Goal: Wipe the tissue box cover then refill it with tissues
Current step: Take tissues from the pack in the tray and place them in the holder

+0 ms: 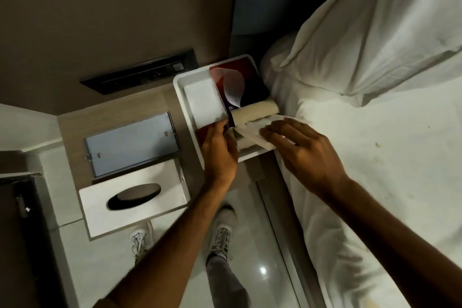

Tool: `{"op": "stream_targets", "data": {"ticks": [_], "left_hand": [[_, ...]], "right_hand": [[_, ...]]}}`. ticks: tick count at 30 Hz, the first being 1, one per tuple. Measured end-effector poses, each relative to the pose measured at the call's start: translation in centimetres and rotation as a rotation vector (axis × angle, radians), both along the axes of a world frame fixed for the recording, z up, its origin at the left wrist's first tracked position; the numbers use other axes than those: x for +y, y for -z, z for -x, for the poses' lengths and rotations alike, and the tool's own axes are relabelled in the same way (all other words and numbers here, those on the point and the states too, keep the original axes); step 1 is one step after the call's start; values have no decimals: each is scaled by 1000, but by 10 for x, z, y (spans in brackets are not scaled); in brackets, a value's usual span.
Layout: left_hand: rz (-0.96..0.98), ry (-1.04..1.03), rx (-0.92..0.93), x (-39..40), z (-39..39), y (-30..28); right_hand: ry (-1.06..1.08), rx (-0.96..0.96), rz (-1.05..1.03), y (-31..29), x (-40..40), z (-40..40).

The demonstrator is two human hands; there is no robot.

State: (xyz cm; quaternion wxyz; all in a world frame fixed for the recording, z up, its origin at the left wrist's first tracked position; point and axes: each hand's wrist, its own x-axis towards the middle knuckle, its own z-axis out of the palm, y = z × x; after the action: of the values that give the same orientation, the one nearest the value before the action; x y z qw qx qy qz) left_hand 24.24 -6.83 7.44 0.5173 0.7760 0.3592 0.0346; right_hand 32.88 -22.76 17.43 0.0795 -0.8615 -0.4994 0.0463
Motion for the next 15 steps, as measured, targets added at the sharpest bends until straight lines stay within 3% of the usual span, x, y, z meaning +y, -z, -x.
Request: {"op": "stream_targets", "data": {"ticks": [2, 5, 8, 9, 11, 13, 15], "left_hand": [[79, 14, 49, -1, 5, 12], [40, 21, 59, 2, 16, 22], [32, -112, 28, 17, 31, 12], [130, -200, 25, 24, 37, 5], [559, -342, 31, 41, 46, -12], [1084, -341, -15, 60, 57, -23], [1379, -317, -8, 84, 71, -31]], "right_hand": [[13, 52, 39, -11, -6, 2], [9, 181, 91, -33, -8, 1], [-6, 276, 47, -57, -2, -2], [16, 322, 26, -65, 2, -2], [99, 444, -21, -76, 16, -2], [183, 576, -76, -80, 34, 0], [221, 682, -101, -78, 59, 4]]}}
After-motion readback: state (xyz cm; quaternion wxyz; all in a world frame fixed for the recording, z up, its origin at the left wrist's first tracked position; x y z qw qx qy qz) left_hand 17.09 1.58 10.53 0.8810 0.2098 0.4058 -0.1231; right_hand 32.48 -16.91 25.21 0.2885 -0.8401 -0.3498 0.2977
